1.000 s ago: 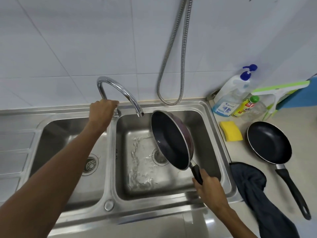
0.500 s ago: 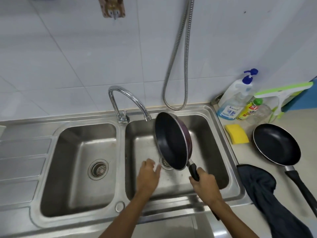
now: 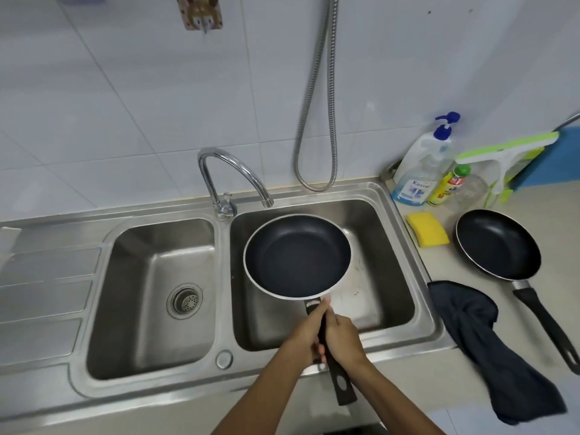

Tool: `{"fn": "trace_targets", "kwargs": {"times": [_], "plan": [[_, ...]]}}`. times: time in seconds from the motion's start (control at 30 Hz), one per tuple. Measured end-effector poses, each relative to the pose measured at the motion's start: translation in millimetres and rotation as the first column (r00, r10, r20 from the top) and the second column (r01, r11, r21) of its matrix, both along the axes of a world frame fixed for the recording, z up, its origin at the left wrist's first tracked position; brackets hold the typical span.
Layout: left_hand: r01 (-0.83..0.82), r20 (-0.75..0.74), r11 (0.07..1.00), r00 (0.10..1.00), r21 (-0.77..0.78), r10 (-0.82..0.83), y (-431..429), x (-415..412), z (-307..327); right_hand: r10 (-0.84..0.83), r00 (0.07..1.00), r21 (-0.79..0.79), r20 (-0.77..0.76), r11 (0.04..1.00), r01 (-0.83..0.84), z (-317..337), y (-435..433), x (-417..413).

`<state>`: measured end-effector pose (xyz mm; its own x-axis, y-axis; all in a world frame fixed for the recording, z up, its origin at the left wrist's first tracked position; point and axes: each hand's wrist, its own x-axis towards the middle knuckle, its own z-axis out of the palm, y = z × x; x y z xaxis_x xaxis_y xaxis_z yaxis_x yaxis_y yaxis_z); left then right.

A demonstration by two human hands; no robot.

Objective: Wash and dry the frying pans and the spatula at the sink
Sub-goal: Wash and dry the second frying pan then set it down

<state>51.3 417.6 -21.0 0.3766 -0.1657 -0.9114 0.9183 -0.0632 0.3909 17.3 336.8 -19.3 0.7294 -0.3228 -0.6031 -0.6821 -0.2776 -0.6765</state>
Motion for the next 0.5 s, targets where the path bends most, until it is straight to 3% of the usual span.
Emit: {"fn": "trace_targets", "kwargs": {"times": [0.1, 0.23, 0.4, 0.5], "plan": [[-0.063, -0.038, 0.998, 0.997, -0.001, 0.063, -7, -4, 0, -0.046, 0.998, -0.029, 0.034, 0.998, 0.047, -1, 3, -2], [-0.299, -0.011, 0.945, 0.954, -0.132, 0.300, -19, -15, 3, -0.063, 0.991, -0.097, 0.115, 0.993, 0.074, 2, 1, -10], [-0.292, 0.173, 0.956, 0.942, 0.000, 0.288, -29, -40, -1, -0.057, 0.983, -0.210, 0.177, 0.973, 0.095, -3, -7, -30], [-0.246, 0.272, 0.965, 0.938, 0.088, 0.215, -36, -45, 4, 0.065, 0.970, -0.300, 0.235, 0.954, 0.008, -2, -23, -41]]}}
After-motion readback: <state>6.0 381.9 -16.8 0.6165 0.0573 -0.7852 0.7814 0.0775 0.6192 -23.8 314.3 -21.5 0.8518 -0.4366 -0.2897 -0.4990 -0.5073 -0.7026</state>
